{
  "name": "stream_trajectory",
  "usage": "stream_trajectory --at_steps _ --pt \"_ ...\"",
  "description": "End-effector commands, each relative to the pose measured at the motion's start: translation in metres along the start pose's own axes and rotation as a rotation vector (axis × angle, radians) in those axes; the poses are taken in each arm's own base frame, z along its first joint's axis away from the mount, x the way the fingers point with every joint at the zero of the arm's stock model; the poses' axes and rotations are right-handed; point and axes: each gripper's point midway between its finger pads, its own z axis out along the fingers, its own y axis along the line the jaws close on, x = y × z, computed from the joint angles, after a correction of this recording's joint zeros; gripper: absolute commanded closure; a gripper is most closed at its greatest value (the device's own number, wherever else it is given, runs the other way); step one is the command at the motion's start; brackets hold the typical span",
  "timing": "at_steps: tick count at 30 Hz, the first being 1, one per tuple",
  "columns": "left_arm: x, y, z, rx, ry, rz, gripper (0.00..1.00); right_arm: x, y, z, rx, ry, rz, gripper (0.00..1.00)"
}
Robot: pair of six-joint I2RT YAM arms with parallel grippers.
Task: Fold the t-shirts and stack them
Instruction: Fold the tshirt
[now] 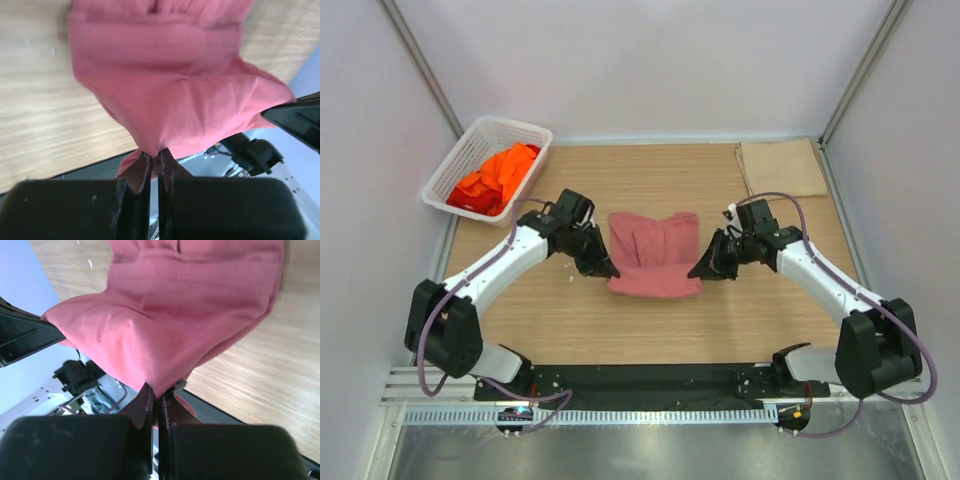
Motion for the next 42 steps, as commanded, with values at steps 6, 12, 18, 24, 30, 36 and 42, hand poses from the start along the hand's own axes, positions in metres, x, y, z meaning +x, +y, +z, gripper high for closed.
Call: stream_trajectory --at_steps 6,12,18,24,30,36,42 --pt "-0.066 -0.031 0.006 0.066 0.032 0.056 1.0 -0.056 0.02 0.007 -0.06 -0.003 -0.007 0.98" --pt "-0.093 -0.033 0.024 0.066 0.055 0.038 1.0 -0.095 0.022 0.019 -0.077 -0.003 0.008 0.98" --pt "-0.132 -0.044 0.023 0.098 0.023 0.035 1.0 -0.132 0.03 0.025 -0.094 -0.017 0.019 0.98" --pt "-0.161 -0.053 0.04 0.122 0.036 0.024 1.0 -0.16 0.031 0.043 -0.107 -0.009 0.046 0.98" --pt "-0.187 -0.036 0.061 0.086 0.023 -0.014 0.97 -0.201 0.03 0.066 -0.169 -0.03 0.067 0.88" --pt "-0.206 -0.022 0.065 0.06 -0.02 -0.037 0.68 -0.227 0.03 0.065 -0.181 -0.064 0.098 0.61" --pt "-0.216 -0.036 0.018 0.079 -0.134 -0.01 0.48 -0.227 0.018 0.023 0.058 -0.119 -0.028 0.45"
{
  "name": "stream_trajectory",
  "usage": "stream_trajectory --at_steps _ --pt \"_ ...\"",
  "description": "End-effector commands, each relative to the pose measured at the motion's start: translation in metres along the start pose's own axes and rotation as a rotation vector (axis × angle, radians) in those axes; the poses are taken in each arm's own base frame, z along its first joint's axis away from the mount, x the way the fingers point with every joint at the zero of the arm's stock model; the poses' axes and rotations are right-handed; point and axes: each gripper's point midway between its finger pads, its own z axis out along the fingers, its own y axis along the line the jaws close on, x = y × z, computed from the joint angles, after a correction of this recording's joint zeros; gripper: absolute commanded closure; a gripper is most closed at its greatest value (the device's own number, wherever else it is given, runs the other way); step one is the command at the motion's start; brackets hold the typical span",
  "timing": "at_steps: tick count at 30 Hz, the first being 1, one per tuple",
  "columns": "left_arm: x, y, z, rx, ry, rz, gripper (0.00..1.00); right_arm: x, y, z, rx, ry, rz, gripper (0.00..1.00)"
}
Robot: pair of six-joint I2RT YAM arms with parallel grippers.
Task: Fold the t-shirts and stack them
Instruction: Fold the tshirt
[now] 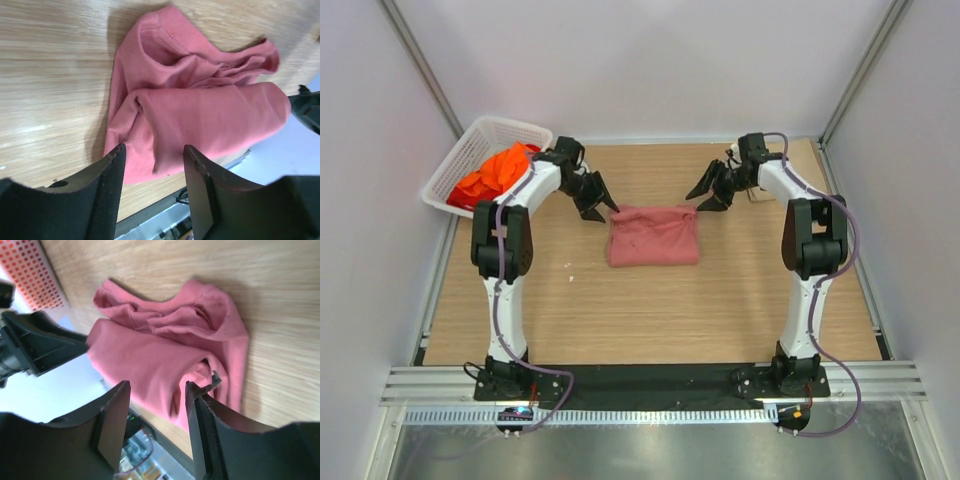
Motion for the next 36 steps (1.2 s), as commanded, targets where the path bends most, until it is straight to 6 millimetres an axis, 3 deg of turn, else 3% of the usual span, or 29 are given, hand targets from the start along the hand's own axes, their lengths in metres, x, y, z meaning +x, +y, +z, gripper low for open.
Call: stream_trajectory --at_steps 1,5,7,10,13,15,16,17,18,19,21,23,24,25,26,27,28,30,31,33,36 --pt "-0.007 -0.041 -0.064 0.076 -0.142 0.081 0.47 0.005 0.018 -0.054 0.147 -0.07 -0.172 0.45" --pt "0.011 -0.038 -0.082 0.066 -0.159 0.097 0.48 0.032 0.018 -0.064 0.323 -0.112 -0.257 0.44" --pt "0.024 -0.031 -0.089 0.047 -0.17 0.121 0.48 0.053 0.023 -0.053 0.39 -0.138 -0.328 0.44" --pt "0.045 -0.025 -0.082 0.069 -0.127 0.135 0.5 0.073 0.034 -0.035 0.391 -0.153 -0.373 0.43" --pt "0.062 -0.04 -0.062 0.154 -0.077 0.184 0.56 0.065 0.031 -0.015 0.382 -0.15 -0.337 0.44" --pt "0.066 -0.05 -0.045 0.204 -0.038 0.163 0.62 0.053 0.032 -0.001 0.366 -0.175 -0.366 0.57" --pt "0.062 -0.063 -0.038 0.249 -0.062 0.193 0.65 0.048 0.033 0.003 0.352 -0.187 -0.375 0.6" --pt "0.058 -0.063 -0.025 0.255 -0.053 0.171 0.7 0.043 0.033 0.007 0.33 -0.188 -0.379 0.66" --pt "0.052 -0.068 -0.02 0.272 -0.068 0.178 0.71 0.041 0.031 0.015 0.3 -0.178 -0.371 0.81" --pt "0.041 -0.08 -0.019 0.312 -0.104 0.207 0.74 0.035 0.037 0.023 0.209 -0.174 -0.349 0.86" --pt "0.027 -0.078 -0.001 0.314 -0.12 0.194 0.77 0.028 0.037 0.031 0.135 -0.17 -0.324 0.94" --pt "0.012 -0.082 0.008 0.343 -0.145 0.195 0.78 0.017 0.035 0.041 0.055 -0.185 -0.299 0.95" --pt "0.008 -0.076 0.022 0.336 -0.133 0.17 0.78 0.005 0.043 0.041 -0.005 -0.232 -0.311 0.95" --pt "0.004 -0.075 0.027 0.341 -0.136 0.159 0.78 0.006 0.027 0.049 -0.021 -0.22 -0.243 0.96" --pt "-0.002 -0.076 0.03 0.359 -0.144 0.152 0.79 0.004 0.025 0.051 -0.058 -0.221 -0.216 0.96" --pt "-0.007 -0.074 0.041 0.363 -0.133 0.121 0.79 -0.013 0.034 0.046 -0.15 -0.269 -0.235 0.96" --pt "-0.012 -0.075 0.043 0.375 -0.14 0.117 0.8 -0.01 0.02 0.053 -0.165 -0.257 -0.204 0.97" --pt "-0.025 -0.075 0.051 0.394 -0.17 0.106 0.8 -0.024 0.018 0.05 -0.248 -0.297 -0.165 0.97" --pt "-0.029 -0.074 0.055 0.398 -0.173 0.102 0.8 -0.026 0.007 0.059 -0.265 -0.285 -0.133 0.97" --pt "-0.039 -0.074 0.059 0.414 -0.186 0.1 0.81 -0.036 0.014 0.058 -0.348 -0.304 -0.117 0.97" --pt "-0.05 -0.066 0.068 0.41 -0.199 0.079 0.81 -0.042 0.001 0.064 -0.37 -0.301 -0.074 0.96"
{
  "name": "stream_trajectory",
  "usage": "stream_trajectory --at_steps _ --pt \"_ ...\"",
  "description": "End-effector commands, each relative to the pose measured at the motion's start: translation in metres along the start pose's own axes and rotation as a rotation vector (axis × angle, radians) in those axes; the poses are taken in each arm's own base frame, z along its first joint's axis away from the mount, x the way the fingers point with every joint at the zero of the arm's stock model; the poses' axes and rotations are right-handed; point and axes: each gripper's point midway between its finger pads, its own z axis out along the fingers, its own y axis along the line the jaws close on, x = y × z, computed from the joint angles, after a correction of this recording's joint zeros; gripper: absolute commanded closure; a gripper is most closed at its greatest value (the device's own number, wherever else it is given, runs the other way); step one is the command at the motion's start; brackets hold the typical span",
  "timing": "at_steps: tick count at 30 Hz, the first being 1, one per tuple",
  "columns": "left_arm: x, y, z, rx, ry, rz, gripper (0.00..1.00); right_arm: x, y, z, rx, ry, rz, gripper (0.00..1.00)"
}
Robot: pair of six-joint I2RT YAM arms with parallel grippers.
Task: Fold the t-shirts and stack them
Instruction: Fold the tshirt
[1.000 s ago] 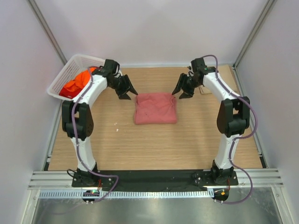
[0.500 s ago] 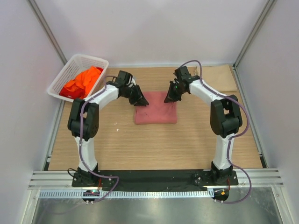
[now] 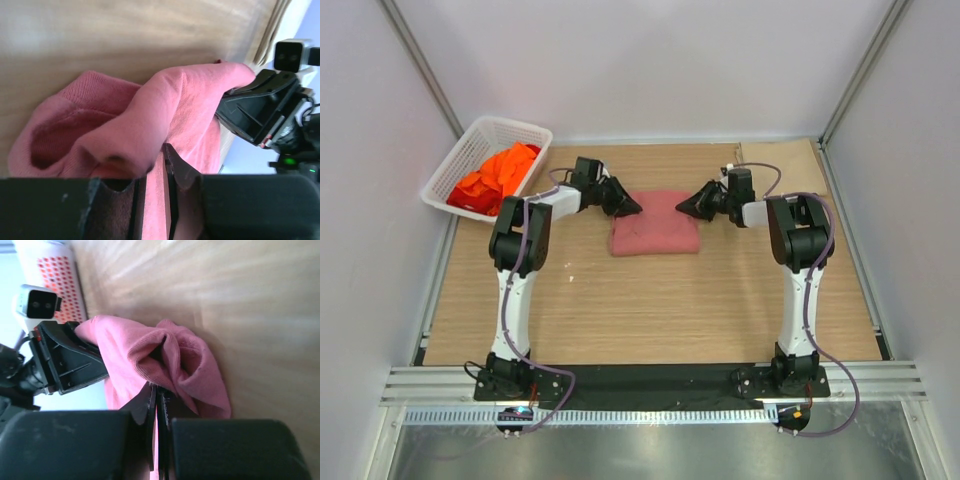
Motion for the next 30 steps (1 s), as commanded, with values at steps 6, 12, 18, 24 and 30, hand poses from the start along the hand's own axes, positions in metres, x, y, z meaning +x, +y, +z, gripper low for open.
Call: stream_trajectory --at_steps 6,12,18,24,30 --pt "-0.041 -0.015 -0.008 0.09 -0.101 0.055 0.81 -0.032 0.0 -0.007 -0.077 -0.088 0.056 0.91" --pt "-0.042 -0.016 -0.018 0.076 -0.091 0.048 0.81 -0.047 -0.014 -0.027 0.182 -0.068 0.029 0.89" --pt "-0.022 -0.029 -0.036 0.056 -0.045 0.044 0.81 -0.051 0.003 -0.082 0.515 0.033 -0.319 0.87" --pt "0.005 -0.058 -0.057 0.051 -0.02 0.099 0.8 -0.018 0.042 -0.096 0.433 0.099 -0.312 0.72" --pt "0.046 -0.057 -0.052 0.077 0.075 0.093 0.8 0.039 0.075 -0.056 0.013 0.204 -0.111 0.81"
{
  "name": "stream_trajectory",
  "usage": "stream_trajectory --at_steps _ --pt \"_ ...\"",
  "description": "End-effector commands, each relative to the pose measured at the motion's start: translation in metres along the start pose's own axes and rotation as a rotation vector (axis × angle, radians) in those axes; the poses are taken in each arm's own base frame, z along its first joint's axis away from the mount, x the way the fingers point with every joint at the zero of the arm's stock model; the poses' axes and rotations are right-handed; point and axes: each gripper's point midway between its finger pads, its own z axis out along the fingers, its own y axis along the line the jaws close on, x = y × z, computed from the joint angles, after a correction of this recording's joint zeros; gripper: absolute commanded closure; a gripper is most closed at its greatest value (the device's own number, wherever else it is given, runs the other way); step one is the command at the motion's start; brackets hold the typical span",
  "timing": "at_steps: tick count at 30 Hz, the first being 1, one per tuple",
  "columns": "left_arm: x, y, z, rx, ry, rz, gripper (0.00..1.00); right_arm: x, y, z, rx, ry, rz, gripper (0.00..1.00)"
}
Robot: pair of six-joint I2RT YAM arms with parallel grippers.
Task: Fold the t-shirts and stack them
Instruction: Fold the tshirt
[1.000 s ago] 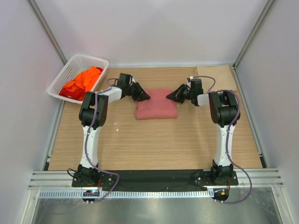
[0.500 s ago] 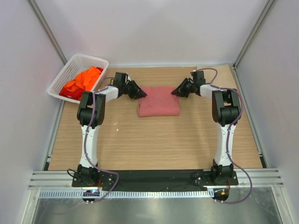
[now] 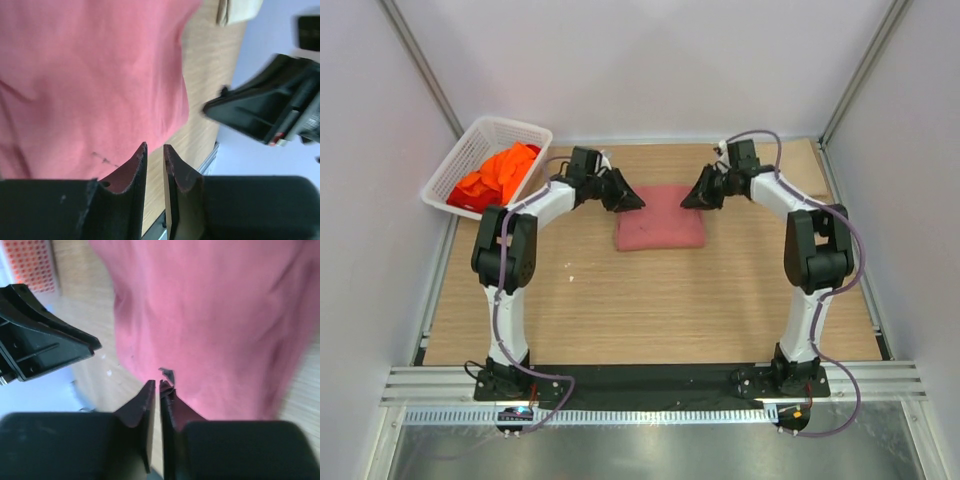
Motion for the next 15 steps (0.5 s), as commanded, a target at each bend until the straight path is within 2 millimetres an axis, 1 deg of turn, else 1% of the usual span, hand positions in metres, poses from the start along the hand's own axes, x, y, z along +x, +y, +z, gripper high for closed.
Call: stream_trajectory --at_steps 1,2,3,4,5,6,7,8,9,10,11,12,13,14,15 --pt "0.025 -0.003 0.004 0.055 0.069 0.009 0.81 0.03 0.03 0.017 -0.284 0.105 0.117 0.87" --pt "0.029 0.003 0.009 0.064 0.089 -0.007 0.81 0.024 0.035 0.021 -0.345 0.079 0.096 0.9" --pt "0.031 0.009 0.013 0.064 0.096 -0.009 0.81 0.033 0.024 0.033 -0.355 0.106 0.123 0.92" --pt "0.032 0.015 0.016 0.058 0.101 -0.012 0.83 0.036 0.021 0.037 -0.367 0.116 0.136 0.95" --pt "0.035 0.032 0.023 0.034 0.112 -0.019 0.84 0.04 0.01 0.041 -0.366 0.128 0.145 0.96" --pt "0.037 0.043 0.025 0.013 0.115 -0.031 0.85 0.046 -0.004 0.047 -0.353 0.146 0.165 0.96" --pt "0.04 0.055 0.027 -0.009 0.12 -0.048 0.85 0.049 -0.017 0.05 -0.34 0.15 0.17 0.97" --pt "0.042 0.072 0.026 -0.043 0.124 -0.073 0.85 0.049 -0.033 0.049 -0.319 0.148 0.196 0.97" --pt "0.043 0.091 0.028 -0.09 0.125 -0.073 0.86 0.057 -0.048 0.049 -0.289 0.158 0.216 0.97" --pt "0.044 0.102 0.026 -0.119 0.137 -0.078 0.86 0.059 -0.055 0.047 -0.267 0.162 0.216 0.98" --pt "0.044 0.109 0.024 -0.137 0.144 -0.075 0.87 0.07 -0.066 0.043 -0.219 0.198 0.211 0.98" --pt "0.046 0.113 0.019 -0.176 0.168 -0.09 0.87 0.066 -0.063 0.04 -0.2 0.194 0.186 0.98" --pt "0.044 0.115 0.014 -0.21 0.166 -0.047 0.87 0.062 -0.055 0.033 -0.201 0.187 0.162 0.98" --pt "0.042 0.107 0.01 -0.206 0.17 -0.034 0.87 0.06 -0.048 0.026 -0.2 0.192 0.159 0.98" --pt "0.044 0.096 0.009 -0.194 0.175 -0.025 0.86 0.053 -0.033 0.021 -0.219 0.18 0.132 0.98"
